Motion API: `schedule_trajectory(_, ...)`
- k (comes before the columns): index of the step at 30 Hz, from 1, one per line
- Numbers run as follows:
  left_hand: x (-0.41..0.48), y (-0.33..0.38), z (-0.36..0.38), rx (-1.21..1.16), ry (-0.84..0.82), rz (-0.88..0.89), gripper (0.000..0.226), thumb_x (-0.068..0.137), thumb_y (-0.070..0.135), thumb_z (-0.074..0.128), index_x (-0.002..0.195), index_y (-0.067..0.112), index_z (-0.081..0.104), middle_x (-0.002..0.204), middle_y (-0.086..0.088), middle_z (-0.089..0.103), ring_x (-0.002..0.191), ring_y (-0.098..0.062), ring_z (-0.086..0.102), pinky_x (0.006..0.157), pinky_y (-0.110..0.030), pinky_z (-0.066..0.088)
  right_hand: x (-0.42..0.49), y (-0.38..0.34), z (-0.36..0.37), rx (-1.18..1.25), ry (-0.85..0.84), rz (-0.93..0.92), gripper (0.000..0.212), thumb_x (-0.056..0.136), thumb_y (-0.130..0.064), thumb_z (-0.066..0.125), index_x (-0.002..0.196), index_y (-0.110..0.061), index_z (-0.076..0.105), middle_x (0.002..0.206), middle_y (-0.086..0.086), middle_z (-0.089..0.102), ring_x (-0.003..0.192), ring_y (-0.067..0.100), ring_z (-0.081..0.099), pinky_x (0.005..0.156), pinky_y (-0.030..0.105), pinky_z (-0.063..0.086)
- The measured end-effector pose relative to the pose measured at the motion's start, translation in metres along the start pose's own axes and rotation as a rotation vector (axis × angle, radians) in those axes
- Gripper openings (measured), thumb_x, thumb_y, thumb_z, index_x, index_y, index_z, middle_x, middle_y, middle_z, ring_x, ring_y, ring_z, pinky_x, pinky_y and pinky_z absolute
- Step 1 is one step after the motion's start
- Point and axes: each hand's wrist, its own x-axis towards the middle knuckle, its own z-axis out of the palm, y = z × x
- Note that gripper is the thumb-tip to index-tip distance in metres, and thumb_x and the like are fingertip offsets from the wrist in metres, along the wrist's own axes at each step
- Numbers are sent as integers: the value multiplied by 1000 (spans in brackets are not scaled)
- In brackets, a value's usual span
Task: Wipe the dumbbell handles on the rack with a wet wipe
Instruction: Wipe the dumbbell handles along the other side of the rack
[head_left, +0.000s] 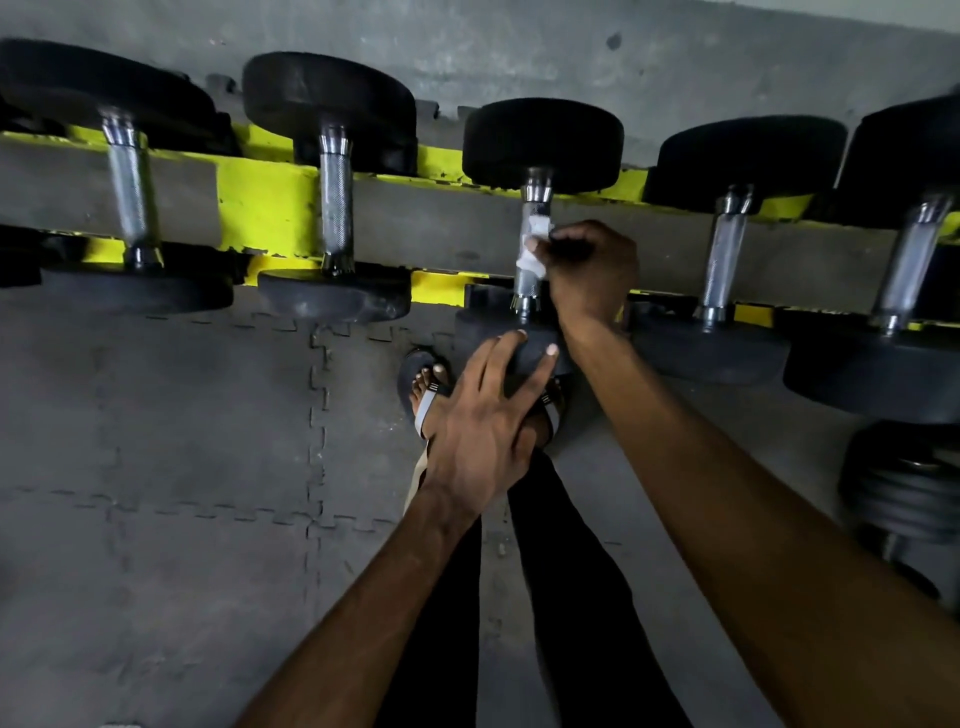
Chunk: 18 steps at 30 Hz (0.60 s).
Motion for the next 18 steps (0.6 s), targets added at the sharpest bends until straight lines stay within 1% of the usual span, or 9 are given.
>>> schedule_trajectory(3,0,0,0,-24,11,-5,89,74,18,68,157,28,38,159,-10,22,149,-31,21,99,-55,51,23,-14,15,35,94,-63,21,61,-35,86,69,-18,77,73,-4,76,67,12,72,66,34,57)
schedule_trajectory(6,1,0,1,-27,33,-3,89,73,17,68,156,26,40,159,-11,24,149,-30,21,101,-54,49,24,-19,19,-69,87,-141,23,66,-46,80,76,-25,79,77,-6,76,70,11,71,66,32,55)
schedule_trajectory(9,0,0,1,-62,21,-12,89,73,15,67,157,26,38,160,-11,22,150,-29,18,99,-57,49,5,-12,10,-237,-39,-309,27,80,-51,69,99,-35,77,97,-3,74,82,15,70,69,26,50)
schedule_trajectory(11,0,0,2,-69,33,-16,89,73,14,68,156,26,40,159,-11,23,150,-29,19,101,-56,49,2,-9,2,-379,-127,-500,30,90,-48,60,115,-37,71,110,-3,71,92,18,68,74,29,51)
schedule_trajectory(13,1,0,2,-80,52,-13,89,72,13,70,155,25,42,159,-13,27,149,-31,23,105,-56,47,9,-14,-7,-573,-202,-669,36,95,-46,50,126,-34,64,120,-2,69,101,23,66,78,35,53)
schedule_trajectory(14,2,0,2,-80,67,-9,90,70,12,72,155,24,44,158,-13,29,148,-32,25,108,-54,45,15,-16,-10,-666,-241,-729,38,97,-45,46,130,-34,61,123,-1,68,103,26,65,79,37,52)
schedule_trajectory(15,2,0,2,-70,86,-1,90,68,11,73,153,22,46,157,-14,31,147,-32,27,112,-49,41,20,-18,-15,-739,-280,-766,40,98,-45,43,134,-34,57,125,0,67,105,28,65,79,38,51)
schedule_trajectory(17,1,0,3,-50,114,14,91,65,10,75,152,20,49,155,-15,34,145,-33,29,113,-40,34,27,-23,-23,-834,-343,-803,42,100,-44,41,139,-35,52,125,5,67,105,33,64,77,39,49)
schedule_trajectory(18,1,1,3,-48,121,16,91,65,10,76,152,20,49,155,-15,34,144,-34,30,112,-39,33,30,-25,-25,-853,-357,-822,42,100,-43,41,140,-35,52,122,8,68,105,35,64,77,40,50)
